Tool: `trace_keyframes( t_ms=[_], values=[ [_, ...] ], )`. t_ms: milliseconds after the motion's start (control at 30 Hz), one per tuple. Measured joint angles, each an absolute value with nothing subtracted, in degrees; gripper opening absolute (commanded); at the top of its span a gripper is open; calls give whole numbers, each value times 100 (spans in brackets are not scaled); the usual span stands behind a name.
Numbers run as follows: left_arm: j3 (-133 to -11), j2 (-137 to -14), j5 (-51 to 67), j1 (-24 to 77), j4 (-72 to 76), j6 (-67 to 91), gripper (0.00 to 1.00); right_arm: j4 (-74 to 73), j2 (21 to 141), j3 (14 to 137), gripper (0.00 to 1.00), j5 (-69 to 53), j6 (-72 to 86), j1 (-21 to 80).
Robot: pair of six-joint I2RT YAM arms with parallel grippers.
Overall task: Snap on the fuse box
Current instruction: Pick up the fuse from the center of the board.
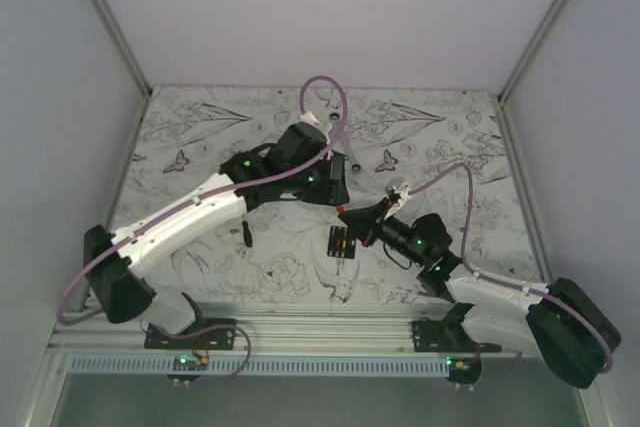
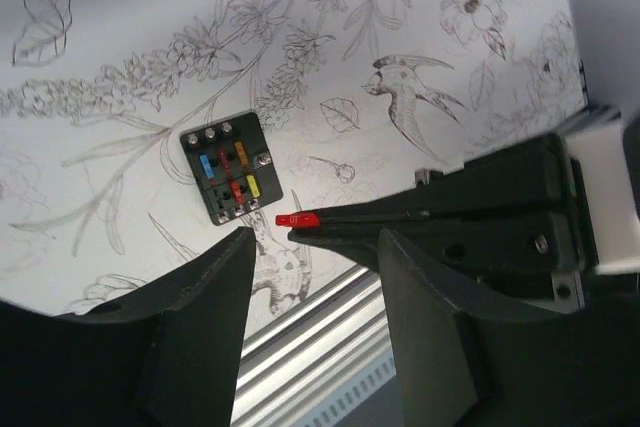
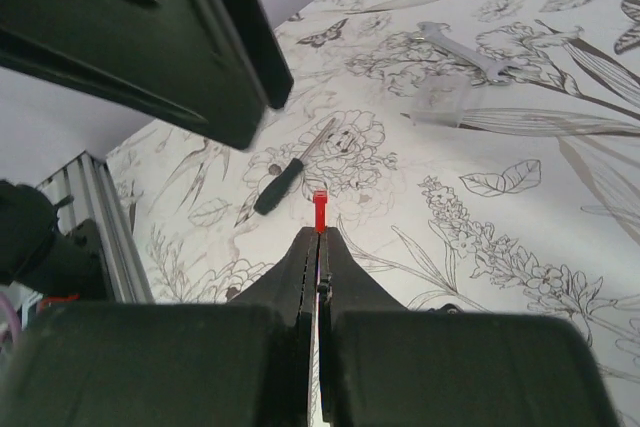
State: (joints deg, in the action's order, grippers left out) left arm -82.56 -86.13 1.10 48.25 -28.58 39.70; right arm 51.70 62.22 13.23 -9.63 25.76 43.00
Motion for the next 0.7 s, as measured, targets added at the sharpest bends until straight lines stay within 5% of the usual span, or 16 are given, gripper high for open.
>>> trace_keyframes(
  t_ms=[367,700],
  values=[
    [-7411,-7067,1085,4755,-2604,1153,47,3905,5618,1874,0,-2746,1852,3837],
    [-7074,-7225,2165,4574,-2512,-123,36,3267,5227,2008,0,-3507,1494,3811]
  ],
)
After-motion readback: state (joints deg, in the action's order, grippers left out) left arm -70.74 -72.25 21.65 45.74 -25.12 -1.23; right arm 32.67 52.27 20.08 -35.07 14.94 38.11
